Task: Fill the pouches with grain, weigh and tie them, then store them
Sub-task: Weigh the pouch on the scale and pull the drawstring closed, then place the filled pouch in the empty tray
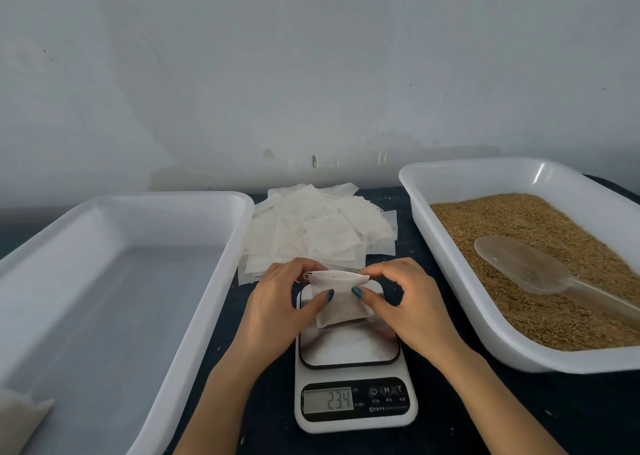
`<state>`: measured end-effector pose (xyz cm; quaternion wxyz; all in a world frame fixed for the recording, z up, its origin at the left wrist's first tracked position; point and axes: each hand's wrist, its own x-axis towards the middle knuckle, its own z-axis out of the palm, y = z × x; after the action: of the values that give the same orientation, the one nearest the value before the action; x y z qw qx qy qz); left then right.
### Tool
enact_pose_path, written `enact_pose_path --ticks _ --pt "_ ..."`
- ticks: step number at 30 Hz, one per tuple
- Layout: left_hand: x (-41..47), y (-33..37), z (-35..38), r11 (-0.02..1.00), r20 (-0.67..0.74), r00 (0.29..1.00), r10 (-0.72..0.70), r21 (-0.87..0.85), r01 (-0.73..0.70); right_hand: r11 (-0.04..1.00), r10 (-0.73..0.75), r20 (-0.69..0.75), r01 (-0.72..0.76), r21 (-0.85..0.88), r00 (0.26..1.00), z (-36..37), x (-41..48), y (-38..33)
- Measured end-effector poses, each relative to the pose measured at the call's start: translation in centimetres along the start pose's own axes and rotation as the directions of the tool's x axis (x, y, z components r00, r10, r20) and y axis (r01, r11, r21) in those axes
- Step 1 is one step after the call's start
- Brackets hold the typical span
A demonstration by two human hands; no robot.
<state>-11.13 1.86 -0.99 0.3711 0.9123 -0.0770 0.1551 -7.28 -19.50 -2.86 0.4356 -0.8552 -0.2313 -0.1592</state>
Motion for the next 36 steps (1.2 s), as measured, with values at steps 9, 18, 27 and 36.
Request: enact_pose_path --ticks 9,18,27,36 --pt "1.4 2.8 0.1 0.986 0.031 0.996 0.089 0.140 -0.093 0.999 -0.037 -0.047 0.038 0.021 0.998 0.0 0.3 -0.7" --pt "-1.8 6.7 -6.1 0.962 -0.150 0.974 0.167 0.239 -0.129 0.983 -0.122 0.055 0.113 0.147 0.991 1.0 1.1 -5.9" --pt "-10.5 4.5 -17.9 0.899 -0.337 0.940 -0.060 0.390 0.197 0.918 -0.338 0.382 0.212 0.335 0.860 7.6 3.4 -18.4" --pt "-14.6 -4.0 -21.5 0.620 -0.429 0.781 -0.454 0.478 0.623 0.974 -0.213 0.710 0.089 0.209 0.671 19.2 2.6 -24.5"
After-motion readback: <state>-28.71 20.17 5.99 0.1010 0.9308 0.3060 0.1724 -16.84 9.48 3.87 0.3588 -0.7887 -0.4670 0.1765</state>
